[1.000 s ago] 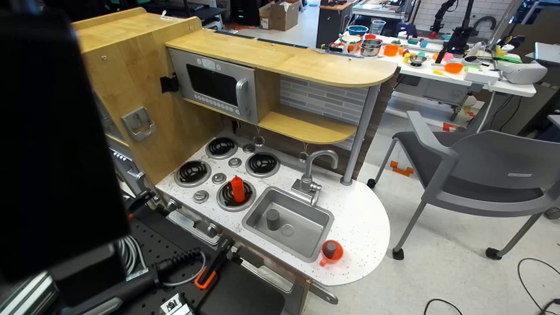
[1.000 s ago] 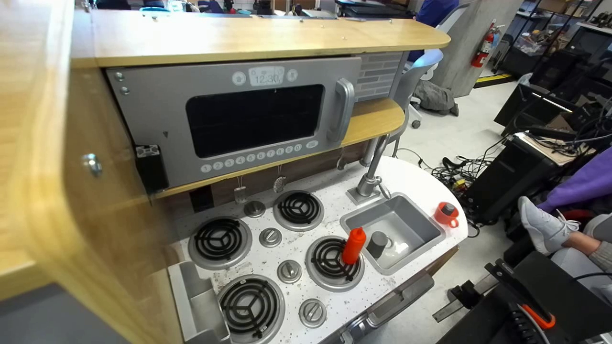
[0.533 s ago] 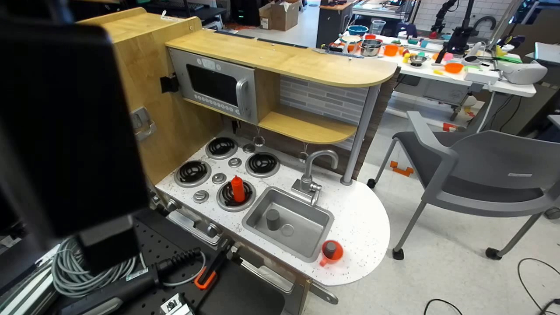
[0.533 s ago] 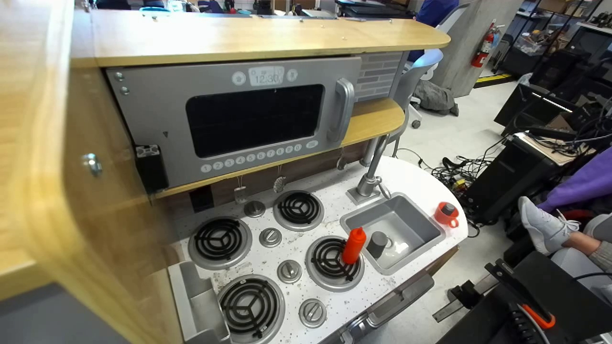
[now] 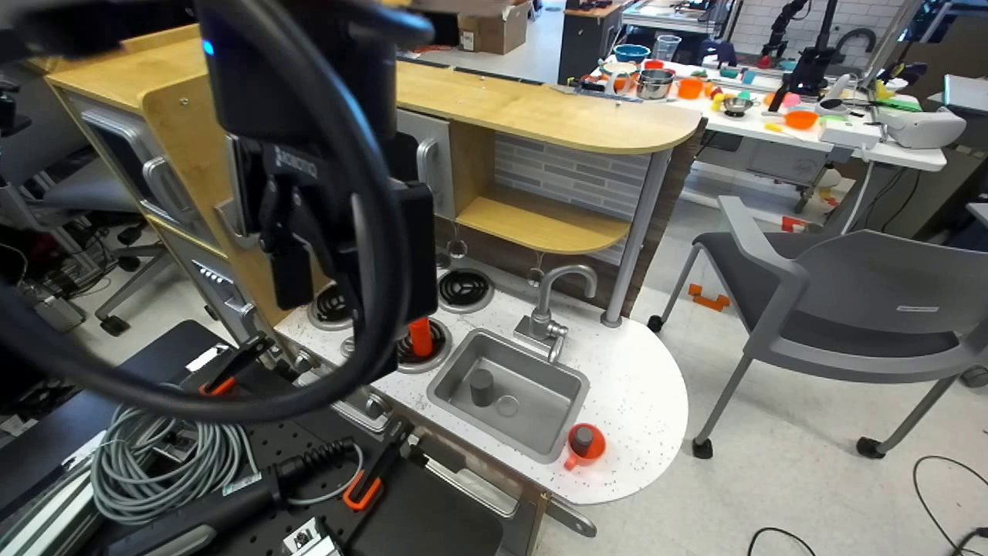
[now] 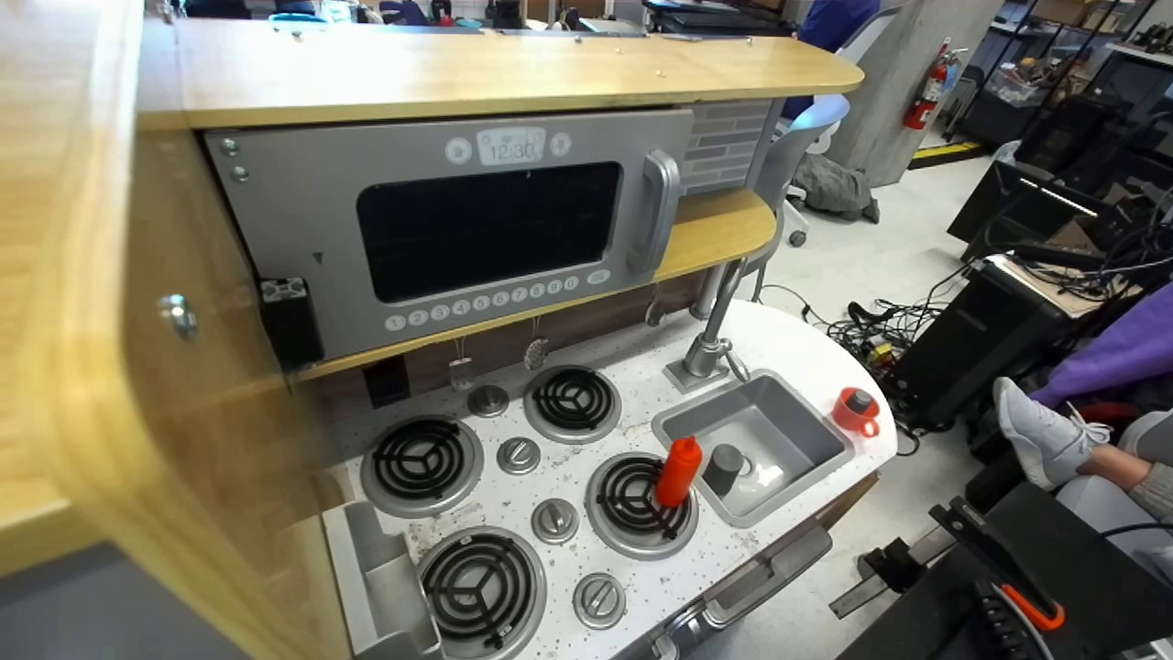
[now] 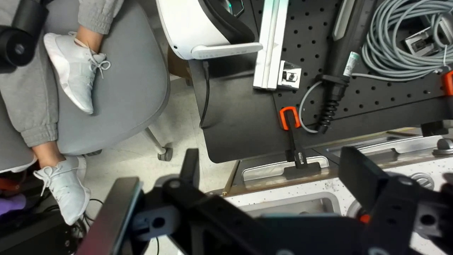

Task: Remove the sauce bottle from the stove and place it on the right side of the countertop

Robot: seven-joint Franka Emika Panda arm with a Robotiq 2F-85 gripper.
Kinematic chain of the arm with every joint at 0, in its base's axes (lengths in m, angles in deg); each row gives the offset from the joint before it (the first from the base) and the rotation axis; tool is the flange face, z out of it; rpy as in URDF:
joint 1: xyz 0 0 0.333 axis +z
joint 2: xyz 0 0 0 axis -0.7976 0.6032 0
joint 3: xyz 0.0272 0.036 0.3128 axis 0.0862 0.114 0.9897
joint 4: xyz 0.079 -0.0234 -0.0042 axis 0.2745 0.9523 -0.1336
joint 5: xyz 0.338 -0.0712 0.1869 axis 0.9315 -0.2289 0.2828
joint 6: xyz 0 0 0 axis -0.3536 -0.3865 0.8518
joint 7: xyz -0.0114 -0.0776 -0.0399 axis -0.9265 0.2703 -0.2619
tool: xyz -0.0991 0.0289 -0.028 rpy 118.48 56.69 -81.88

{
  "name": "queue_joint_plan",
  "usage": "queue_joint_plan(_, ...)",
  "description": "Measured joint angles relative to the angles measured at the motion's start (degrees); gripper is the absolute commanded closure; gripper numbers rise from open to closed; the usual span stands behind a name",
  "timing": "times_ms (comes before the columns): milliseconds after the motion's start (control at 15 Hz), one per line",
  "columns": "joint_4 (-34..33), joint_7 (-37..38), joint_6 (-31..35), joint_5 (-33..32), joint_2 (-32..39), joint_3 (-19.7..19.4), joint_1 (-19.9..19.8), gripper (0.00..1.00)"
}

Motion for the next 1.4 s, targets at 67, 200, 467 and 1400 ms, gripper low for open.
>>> queue_joint_plan(67,0.0,0.9,2.0,0.3,2.4,0.6,0.5,0.0)
queue_joint_plan(200,0.0,2.9,6.9,1.3,7.0,1.8,1.6,0.0)
queue_joint_plan(467,0.0,4.3,18.9,3.2,15.2,4.5,3.9,0.0)
queue_joint_plan(1400,-1.5,4.3,44.6,3.2,35.0,8.3,7.9,0.0)
